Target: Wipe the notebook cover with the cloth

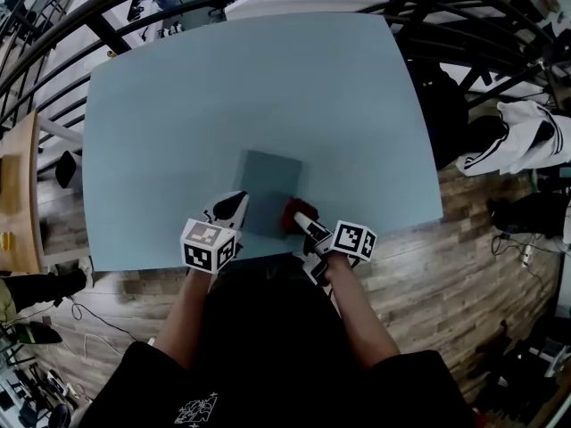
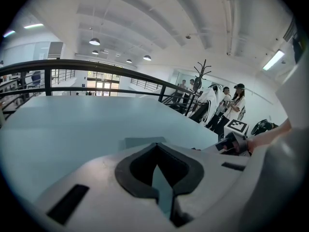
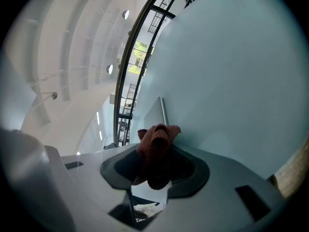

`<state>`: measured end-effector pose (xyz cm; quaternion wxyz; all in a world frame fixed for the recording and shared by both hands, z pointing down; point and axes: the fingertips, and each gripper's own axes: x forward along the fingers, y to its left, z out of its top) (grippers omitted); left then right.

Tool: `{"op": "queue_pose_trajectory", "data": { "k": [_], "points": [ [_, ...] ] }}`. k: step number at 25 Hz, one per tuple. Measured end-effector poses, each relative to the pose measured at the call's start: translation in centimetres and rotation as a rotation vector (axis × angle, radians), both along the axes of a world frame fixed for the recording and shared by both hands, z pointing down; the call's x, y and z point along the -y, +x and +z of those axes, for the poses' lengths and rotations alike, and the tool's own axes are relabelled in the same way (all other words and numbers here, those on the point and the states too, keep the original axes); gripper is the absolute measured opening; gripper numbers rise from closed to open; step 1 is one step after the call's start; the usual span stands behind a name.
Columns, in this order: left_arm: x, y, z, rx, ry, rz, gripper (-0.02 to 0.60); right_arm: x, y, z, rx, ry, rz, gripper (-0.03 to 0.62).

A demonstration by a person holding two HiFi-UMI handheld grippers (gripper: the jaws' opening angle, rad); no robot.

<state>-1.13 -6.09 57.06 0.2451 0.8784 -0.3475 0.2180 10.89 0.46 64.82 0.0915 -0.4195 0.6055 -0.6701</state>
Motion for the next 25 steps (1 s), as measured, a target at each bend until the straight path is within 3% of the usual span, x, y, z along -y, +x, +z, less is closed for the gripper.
{"op": "queue_pose_trajectory", "data": {
  "k": [7,25],
  "points": [
    [-0.4,-1.0,-0.1,0.001,-0.002,-0.026,0.006,0.4,-2.2,-1.5,0.058,0.04,-0.047,0.147],
    [-0.9,-7.0,0.1,0.021,-0.009,-0.148,0.006,1.2,-13.2,-1.3,0.107,0.026,-0.206,0.147]
  ]
}}
